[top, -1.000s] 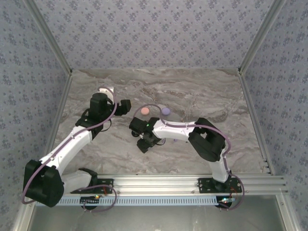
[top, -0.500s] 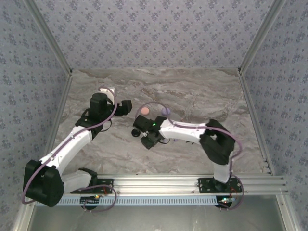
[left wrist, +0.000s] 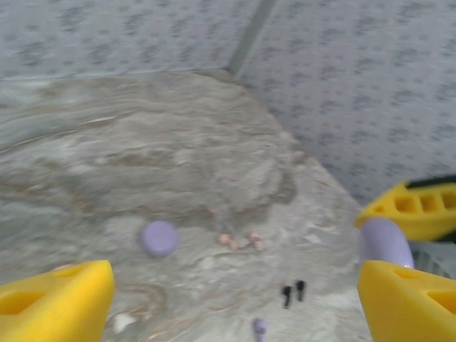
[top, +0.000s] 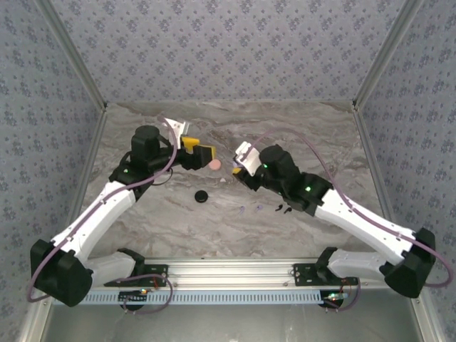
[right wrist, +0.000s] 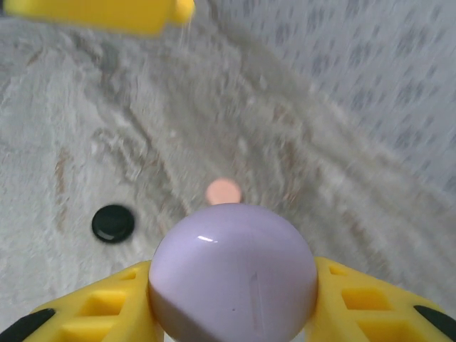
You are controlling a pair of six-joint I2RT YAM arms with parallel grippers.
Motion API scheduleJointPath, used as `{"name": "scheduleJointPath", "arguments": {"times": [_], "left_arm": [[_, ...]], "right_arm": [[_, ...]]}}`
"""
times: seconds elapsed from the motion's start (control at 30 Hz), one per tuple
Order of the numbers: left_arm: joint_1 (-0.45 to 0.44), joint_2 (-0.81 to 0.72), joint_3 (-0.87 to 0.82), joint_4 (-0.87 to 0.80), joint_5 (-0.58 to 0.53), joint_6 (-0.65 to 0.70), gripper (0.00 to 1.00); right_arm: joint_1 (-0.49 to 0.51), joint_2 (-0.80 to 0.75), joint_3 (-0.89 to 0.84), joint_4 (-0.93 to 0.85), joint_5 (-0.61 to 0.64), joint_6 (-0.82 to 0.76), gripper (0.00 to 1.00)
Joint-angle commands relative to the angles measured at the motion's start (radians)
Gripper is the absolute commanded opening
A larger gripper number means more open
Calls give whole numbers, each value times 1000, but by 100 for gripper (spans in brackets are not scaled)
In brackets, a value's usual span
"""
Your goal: Insert the wireless bluetooth earbuds into the charging case
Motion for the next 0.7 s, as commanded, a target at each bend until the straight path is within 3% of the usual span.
{"name": "scheduleJointPath", "arguments": {"times": [0.0, 0.17, 0.43, 0.67], "left_arm": [[-46, -3, 73, -2, 107, 16, 88], [-99, 22, 110, 7, 120, 8, 88], [-160, 93, 149, 29, 152, 5, 83], [-186, 158, 183, 38, 166, 1, 69]], "right_arm": [[-6, -64, -51, 171, 5, -265, 42], [-8, -107, -78, 220, 3, -397, 42], [-14, -103, -67, 210, -9, -416, 42], [-16, -102, -68, 199, -14, -419, 42]]}}
